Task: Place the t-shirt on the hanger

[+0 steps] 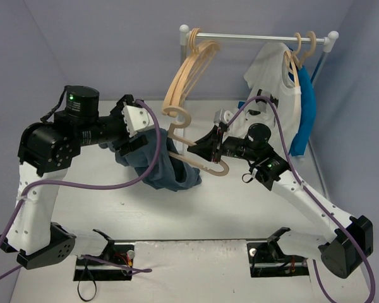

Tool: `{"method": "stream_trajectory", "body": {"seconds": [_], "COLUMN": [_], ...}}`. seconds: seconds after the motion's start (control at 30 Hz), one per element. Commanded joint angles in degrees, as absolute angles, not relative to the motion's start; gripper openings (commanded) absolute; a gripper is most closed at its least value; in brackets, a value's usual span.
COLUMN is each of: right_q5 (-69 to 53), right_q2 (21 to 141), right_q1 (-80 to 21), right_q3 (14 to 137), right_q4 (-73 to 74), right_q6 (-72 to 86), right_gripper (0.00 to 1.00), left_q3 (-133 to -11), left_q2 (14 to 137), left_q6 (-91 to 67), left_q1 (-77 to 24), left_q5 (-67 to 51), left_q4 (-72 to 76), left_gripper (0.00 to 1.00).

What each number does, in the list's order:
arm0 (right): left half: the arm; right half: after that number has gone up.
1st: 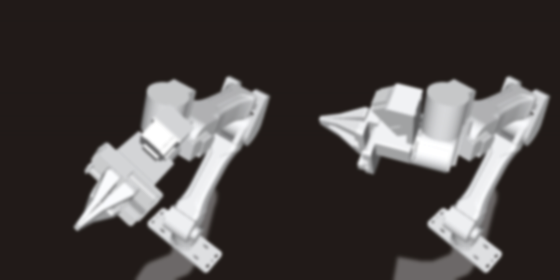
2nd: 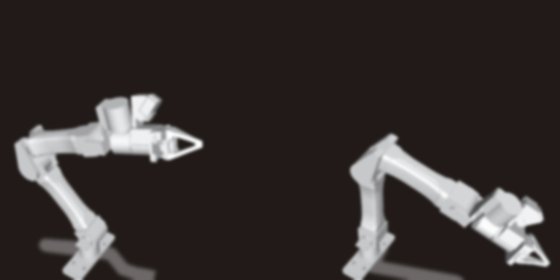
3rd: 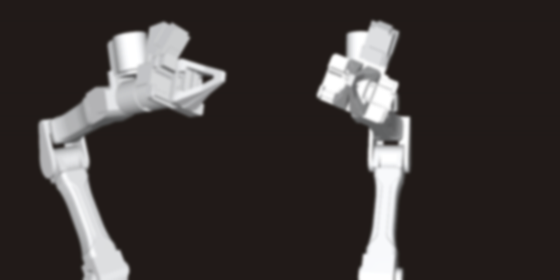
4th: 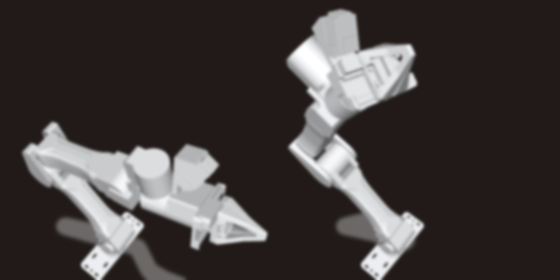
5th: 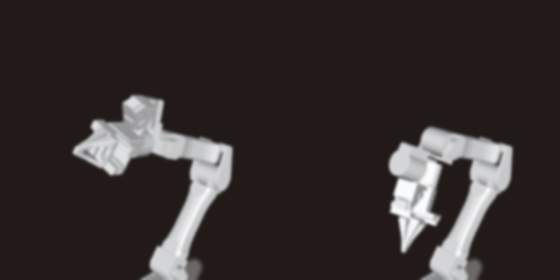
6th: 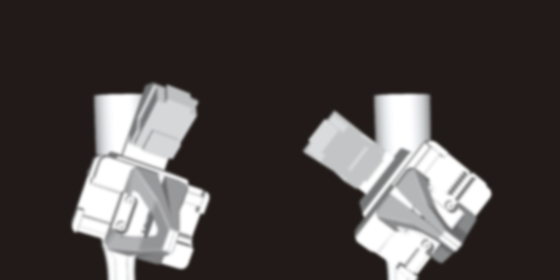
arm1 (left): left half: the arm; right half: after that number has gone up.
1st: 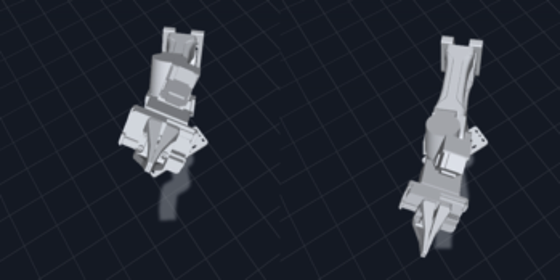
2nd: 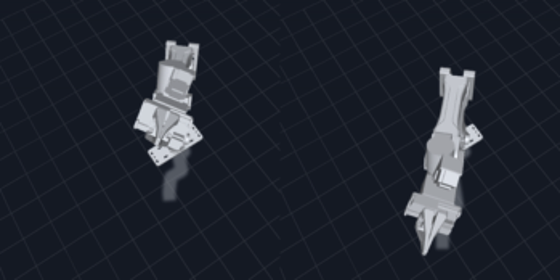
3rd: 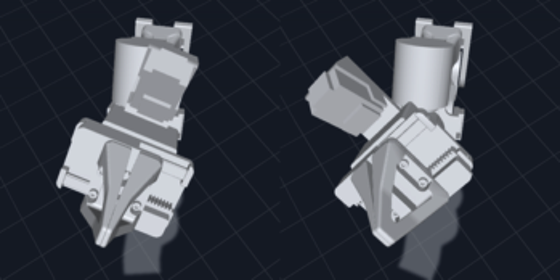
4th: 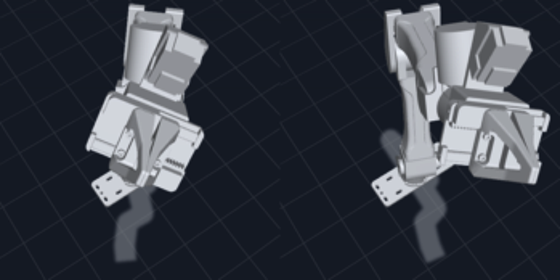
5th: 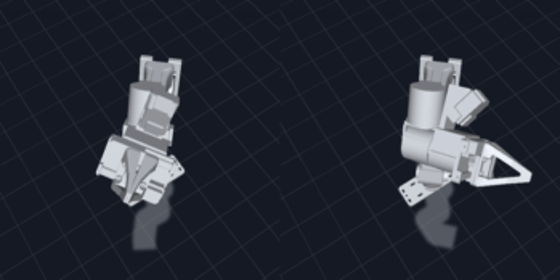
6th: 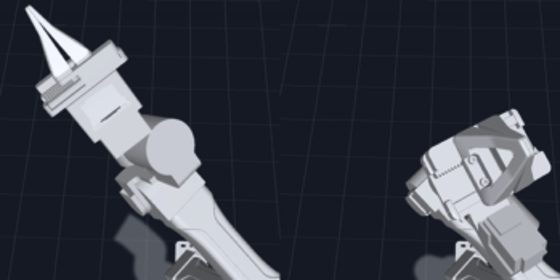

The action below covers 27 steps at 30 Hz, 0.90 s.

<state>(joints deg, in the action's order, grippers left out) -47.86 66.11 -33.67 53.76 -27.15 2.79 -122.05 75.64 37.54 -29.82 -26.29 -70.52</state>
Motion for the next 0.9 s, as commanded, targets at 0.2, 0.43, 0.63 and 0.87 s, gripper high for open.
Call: {"method": "stream_trajectory", "body": {"seconds": [0.2,0.43,0.63,0.87], "right_q5": [-55.6,-56.6,-57.1,-57.4], "right_q2": [62.8,62.5,62.4,62.3], "right_q1": [-33.4,-33.5,-33.5,-33.5], "right_q3": [52.9,52.6,52.7,52.9], "right_q4": [-32.2,-32.0,-31.9,-31.6], "right_q6": [2.4,2.7,2.5,2.2], "right_gripper": [0.0,0.0,0.0,0.0], "left_q3": [-116.7,-114.1,-110.4,-108.7], "left_q2": [74.4,76.0,77.1,78.0], "left_q6": [46.6,46.9,47.9,49.0], "left_q1": [-29.4,-29.4,-28.5,-26.9], "left_q5": [-29.1,-29.6,-31.7,-36.0], "left_q4": [-71.2,-72.4,-74.9,-75.0], "left_gripper": [0.63,0.63,0.63,0.59]}}
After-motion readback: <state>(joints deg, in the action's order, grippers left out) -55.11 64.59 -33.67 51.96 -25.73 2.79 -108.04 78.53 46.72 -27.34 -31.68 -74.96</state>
